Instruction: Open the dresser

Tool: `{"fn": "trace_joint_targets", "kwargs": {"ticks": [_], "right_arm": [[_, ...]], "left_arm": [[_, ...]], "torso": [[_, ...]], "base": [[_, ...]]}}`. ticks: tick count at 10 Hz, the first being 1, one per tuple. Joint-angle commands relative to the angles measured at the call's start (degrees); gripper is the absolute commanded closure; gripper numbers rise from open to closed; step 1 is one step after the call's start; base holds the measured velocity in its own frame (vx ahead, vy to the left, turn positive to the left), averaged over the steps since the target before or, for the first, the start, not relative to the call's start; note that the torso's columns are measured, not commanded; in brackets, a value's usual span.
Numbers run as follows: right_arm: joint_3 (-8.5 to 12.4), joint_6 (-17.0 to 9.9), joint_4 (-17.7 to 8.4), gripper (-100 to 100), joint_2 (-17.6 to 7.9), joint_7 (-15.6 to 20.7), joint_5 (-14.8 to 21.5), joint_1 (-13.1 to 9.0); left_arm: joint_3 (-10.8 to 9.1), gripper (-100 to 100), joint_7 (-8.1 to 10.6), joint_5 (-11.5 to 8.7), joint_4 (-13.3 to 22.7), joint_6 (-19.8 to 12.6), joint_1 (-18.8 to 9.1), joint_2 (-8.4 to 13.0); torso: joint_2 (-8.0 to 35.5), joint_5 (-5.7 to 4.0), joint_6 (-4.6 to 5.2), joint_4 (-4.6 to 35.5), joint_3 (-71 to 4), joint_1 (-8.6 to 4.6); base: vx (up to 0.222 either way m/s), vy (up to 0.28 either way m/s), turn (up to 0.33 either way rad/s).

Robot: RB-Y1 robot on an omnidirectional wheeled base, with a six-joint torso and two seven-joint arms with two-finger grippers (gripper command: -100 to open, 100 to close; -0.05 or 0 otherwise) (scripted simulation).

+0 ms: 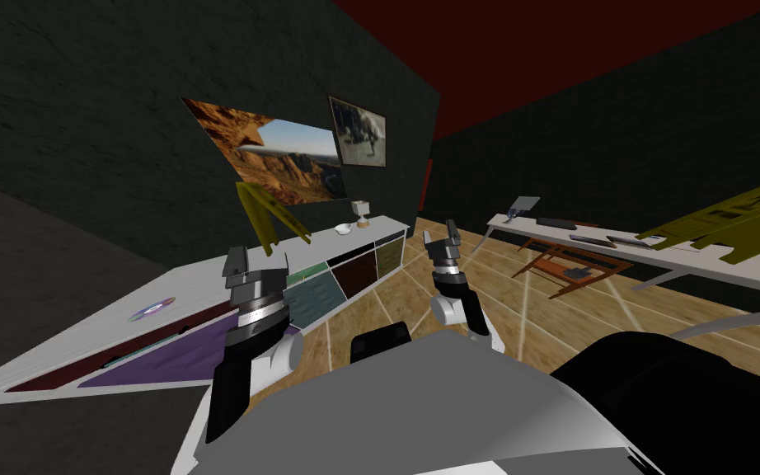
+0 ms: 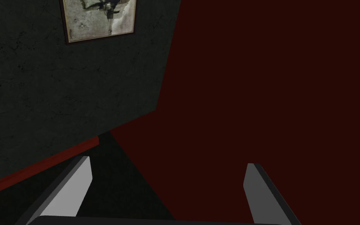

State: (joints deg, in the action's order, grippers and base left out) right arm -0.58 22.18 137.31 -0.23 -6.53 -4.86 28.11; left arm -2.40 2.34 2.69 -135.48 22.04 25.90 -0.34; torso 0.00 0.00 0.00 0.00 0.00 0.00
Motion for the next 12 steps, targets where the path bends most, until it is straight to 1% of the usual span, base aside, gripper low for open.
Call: {"fn": "trace_joint_targets", "kwargs": {"ticks": [1,3,9,10,11,12], "right_arm": [[0.0,0.0,0.0,0,0.0,0.0,0.0,0.0],[0.0,0.0,0.0,0,0.0,0.0,0.0,0.0],[0.0,0.0,0.0,0,0.0,0.0,0.0,0.0],[0.0,0.0,0.0,0,0.0,0.0,0.0,0.0],[0.0,0.0,0.0,0,0.0,0.0,0.0,0.0],[0.0,0.0,0.0,0,0.0,0.0,0.0,0.0]], "left_arm": [[0.00,0,0.00,0.0,0.0,0.0,0.0,0.0],[0.00,0,0.00,0.0,0.0,0.0,0.0,0.0],[0.00,0,0.00,0.0,0.0,0.0,0.0,0.0],[-0.04,-100,0.06,-0.1,0.6,0.4,-0.1,1.9],[-0.08,-100,0.13,-0.2,1.3,0.9,-0.2,3.2],[-0.14,-100,0.22,-0.3,2.1,1.5,-0.3,4.5]], "torso": [[2.3,0.00,0.00,2.3,-4.7,0.00],[10.0,0.00,0.00,10.1,-20.1,0.00],[35.4,0.00,0.00,35.4,-70.7,0.00],[39.6,0.00,0.00,39.6,-79.2,0.00],[41.5,0.00,0.00,41.5,-83.2,-0.01],[42.0,-0.01,0.00,42.0,-84.3,-0.05]], "base": [[0.000,0.000,0.000],[0.000,0.000,0.000],[0.000,0.000,0.000],[0.020,-0.009,0.010],[0.030,-0.023,0.016],[0.041,-0.034,0.014]]}}
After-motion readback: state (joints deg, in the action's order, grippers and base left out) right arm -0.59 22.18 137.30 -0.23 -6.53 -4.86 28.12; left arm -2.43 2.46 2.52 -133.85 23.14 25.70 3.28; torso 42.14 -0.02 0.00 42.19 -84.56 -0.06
